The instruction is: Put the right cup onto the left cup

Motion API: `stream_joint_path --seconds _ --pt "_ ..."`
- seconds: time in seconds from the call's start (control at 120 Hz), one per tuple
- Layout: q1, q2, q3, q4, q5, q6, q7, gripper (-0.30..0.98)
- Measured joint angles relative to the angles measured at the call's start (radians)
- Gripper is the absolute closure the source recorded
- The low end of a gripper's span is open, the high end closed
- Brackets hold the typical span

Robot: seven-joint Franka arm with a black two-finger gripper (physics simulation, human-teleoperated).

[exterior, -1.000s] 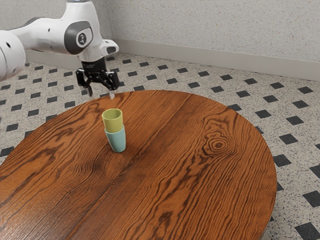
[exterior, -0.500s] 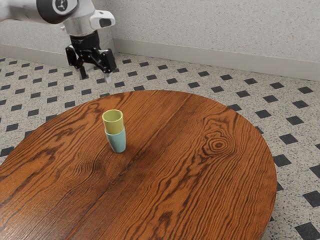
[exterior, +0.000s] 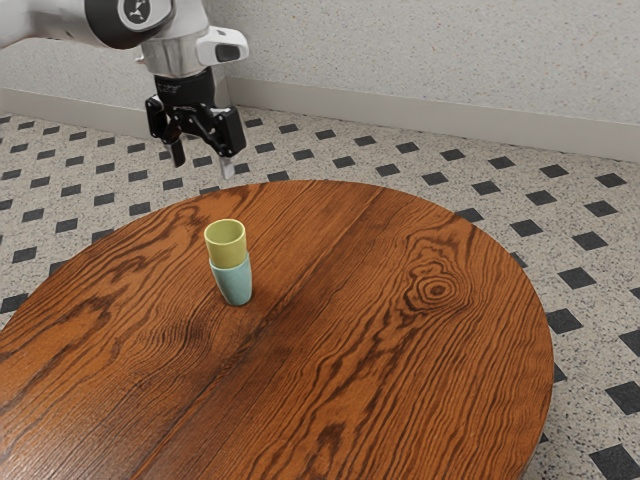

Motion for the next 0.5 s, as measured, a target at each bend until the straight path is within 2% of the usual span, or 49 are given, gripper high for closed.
stream_joint_path --seconds 0.5 --pt "0.094 0.0 0.0 0.0 0.0 -0.004 0.004 0.0"
